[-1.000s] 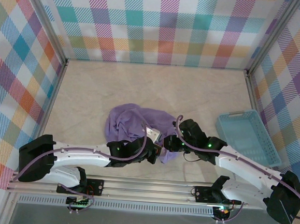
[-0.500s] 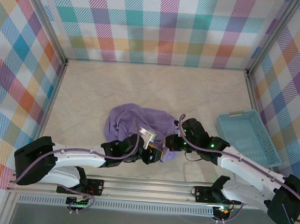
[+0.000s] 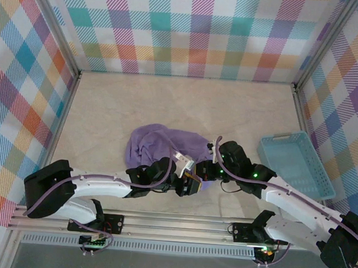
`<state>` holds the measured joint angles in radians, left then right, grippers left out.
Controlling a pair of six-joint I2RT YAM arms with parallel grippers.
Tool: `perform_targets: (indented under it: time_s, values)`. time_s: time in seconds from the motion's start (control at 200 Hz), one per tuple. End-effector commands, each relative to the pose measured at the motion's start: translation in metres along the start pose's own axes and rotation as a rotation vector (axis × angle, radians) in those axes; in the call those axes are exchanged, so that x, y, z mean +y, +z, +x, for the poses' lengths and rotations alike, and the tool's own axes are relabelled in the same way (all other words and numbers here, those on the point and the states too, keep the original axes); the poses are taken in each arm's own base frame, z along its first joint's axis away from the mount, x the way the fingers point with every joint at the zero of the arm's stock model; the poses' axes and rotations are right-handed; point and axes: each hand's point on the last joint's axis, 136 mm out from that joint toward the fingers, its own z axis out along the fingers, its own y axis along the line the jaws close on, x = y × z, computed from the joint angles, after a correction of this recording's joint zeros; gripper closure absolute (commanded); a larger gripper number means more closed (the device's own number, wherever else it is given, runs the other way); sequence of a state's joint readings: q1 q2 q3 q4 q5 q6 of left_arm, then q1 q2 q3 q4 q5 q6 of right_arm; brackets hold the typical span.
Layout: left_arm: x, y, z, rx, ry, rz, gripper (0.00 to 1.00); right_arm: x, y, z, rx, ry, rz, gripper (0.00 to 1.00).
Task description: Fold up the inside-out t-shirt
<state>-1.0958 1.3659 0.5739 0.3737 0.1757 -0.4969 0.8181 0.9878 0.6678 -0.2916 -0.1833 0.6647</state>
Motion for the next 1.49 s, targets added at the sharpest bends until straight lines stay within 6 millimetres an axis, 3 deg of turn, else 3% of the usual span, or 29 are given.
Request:
perform_targets:
  time_s: [0.0,0.16,0.29,0.48,0.645,0.795,0.91,1.0,1.085,1.16,1.215,1.345,1.49]
  values:
    - [-0.014,0.000,-0.014,-0.028,0.019,0.053,0.65,-0.003,-0.001,-0.006,-0.031,-0.013,0.020,0.92]
    - [-0.008,-0.001,-0.011,-0.020,0.011,0.020,0.82,-0.012,0.002,-0.006,-0.030,0.000,0.062,0.91]
    - [0.004,-0.005,-0.011,-0.027,-0.004,-0.047,1.00,-0.016,0.000,-0.007,-0.035,0.003,0.086,0.84]
    - [0.018,-0.018,-0.006,-0.047,-0.024,-0.109,1.00,-0.021,-0.009,-0.008,-0.039,-0.045,0.134,0.63]
    - [0.024,-0.030,-0.001,-0.053,-0.020,-0.133,1.00,-0.020,-0.024,-0.012,-0.067,-0.187,0.154,0.47]
    - [0.027,-0.034,0.005,-0.035,-0.009,-0.147,1.00,-0.014,-0.032,-0.014,-0.092,-0.310,0.128,0.38]
    - [0.026,-0.031,0.007,-0.019,-0.001,-0.140,1.00,-0.004,-0.037,-0.014,-0.119,-0.372,0.074,0.35]
    - [0.028,-0.028,0.008,-0.011,0.003,-0.147,1.00,0.000,-0.029,-0.007,-0.081,-0.400,0.033,0.33]
    - [0.032,-0.030,0.004,-0.033,-0.003,-0.172,1.00,-0.010,-0.018,-0.002,-0.029,-0.372,0.079,0.32]
    - [0.039,-0.039,-0.002,-0.078,-0.013,-0.212,1.00,-0.042,-0.014,-0.007,-0.032,-0.293,0.249,0.32]
    - [0.045,-0.050,-0.010,-0.119,-0.027,-0.238,1.00,-0.052,-0.013,-0.008,-0.031,-0.267,0.290,0.32]
    - [0.057,-0.076,-0.019,-0.188,-0.047,-0.277,1.00,-0.048,-0.011,-0.008,-0.062,-0.271,0.245,0.30]
    - [0.061,-0.082,-0.012,-0.165,-0.040,-0.289,1.00,-0.038,-0.017,-0.015,-0.088,-0.330,0.214,0.28]
